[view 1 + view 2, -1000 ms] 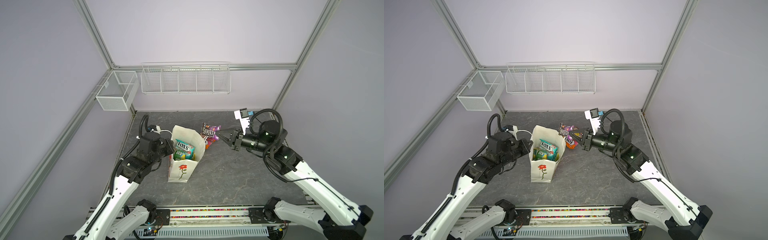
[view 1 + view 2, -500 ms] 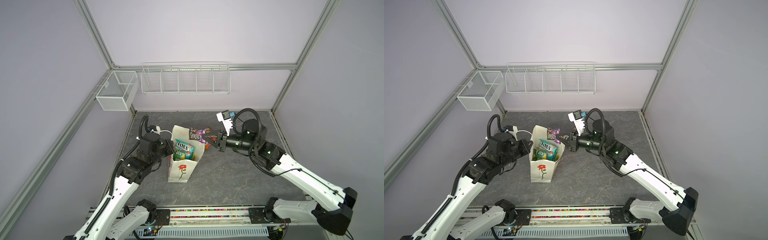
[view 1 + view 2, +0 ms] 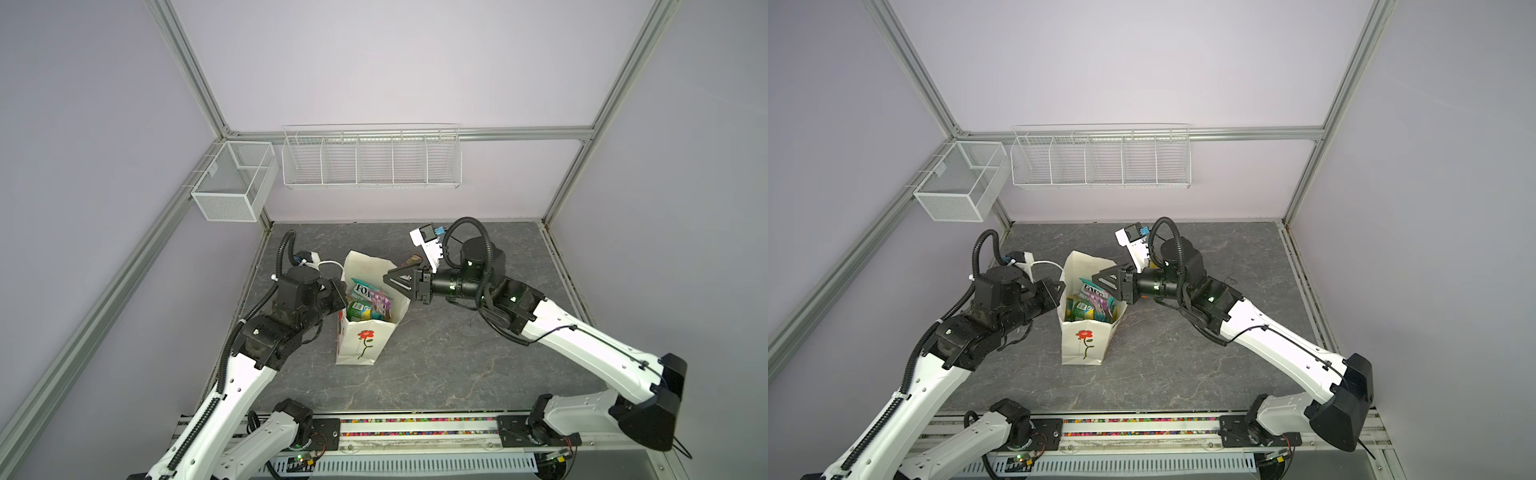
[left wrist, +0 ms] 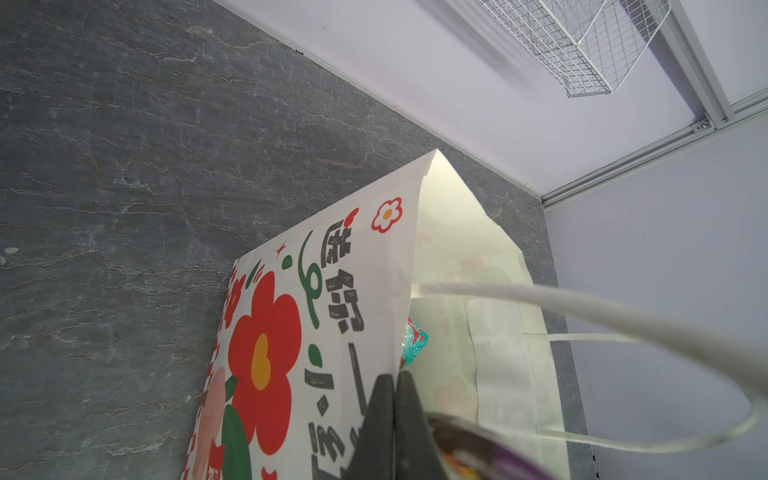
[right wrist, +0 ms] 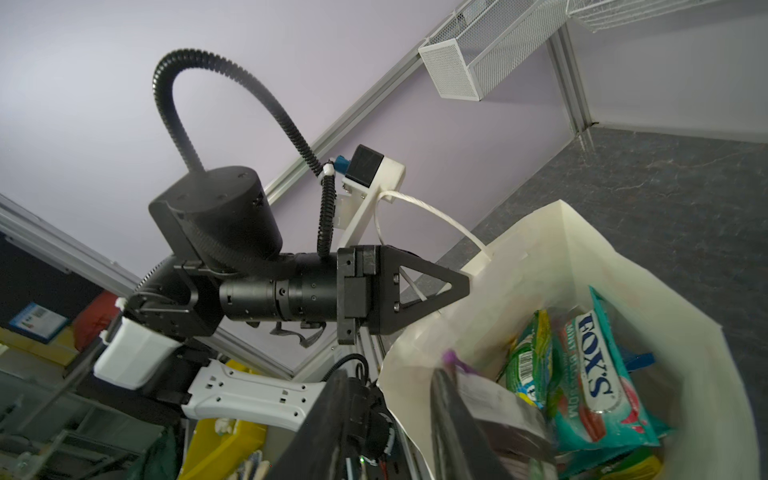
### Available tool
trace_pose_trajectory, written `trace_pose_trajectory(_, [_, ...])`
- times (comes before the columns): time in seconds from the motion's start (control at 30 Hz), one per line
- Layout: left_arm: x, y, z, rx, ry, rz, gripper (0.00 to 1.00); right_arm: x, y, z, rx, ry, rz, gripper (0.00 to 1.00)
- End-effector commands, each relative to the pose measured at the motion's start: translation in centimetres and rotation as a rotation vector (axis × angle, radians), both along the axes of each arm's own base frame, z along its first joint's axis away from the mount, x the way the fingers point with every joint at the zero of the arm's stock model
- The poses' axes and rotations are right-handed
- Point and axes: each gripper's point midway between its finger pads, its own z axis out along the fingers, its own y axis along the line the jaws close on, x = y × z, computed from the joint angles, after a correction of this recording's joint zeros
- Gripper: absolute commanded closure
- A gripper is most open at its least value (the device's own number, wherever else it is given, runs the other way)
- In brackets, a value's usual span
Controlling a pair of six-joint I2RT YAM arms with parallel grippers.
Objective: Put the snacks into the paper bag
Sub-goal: 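Lower the M&M's pack into the paper bag and open the right gripper, then raise the right gripper out of the bag toward the orange Fox's bag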
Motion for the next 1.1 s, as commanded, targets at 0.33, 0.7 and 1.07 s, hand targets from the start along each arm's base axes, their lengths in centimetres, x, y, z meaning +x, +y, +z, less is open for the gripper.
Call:
trace_pose_trajectory(0.33, [0.0, 0.3, 0.7, 0.003, -0.034, 0.015, 1.0, 0.0, -0.8, 2.2, 0.005, -0.085, -0.04, 0.29])
trace_pose_trajectory(0.7, [-0.2, 0.8, 0.6, 0.02, -0.033, 0.032, 1.0, 0.6, -2.1, 1.8, -0.04, -0.106, -0.104, 0.19])
trace_pose_trajectory(1.07, [-0.4, 1.5, 0.2, 0.044, -0.028, 0.051, 1.0, 3.3, -5.6, 0.6, -0.078, -0.057, -0.247, 0.13])
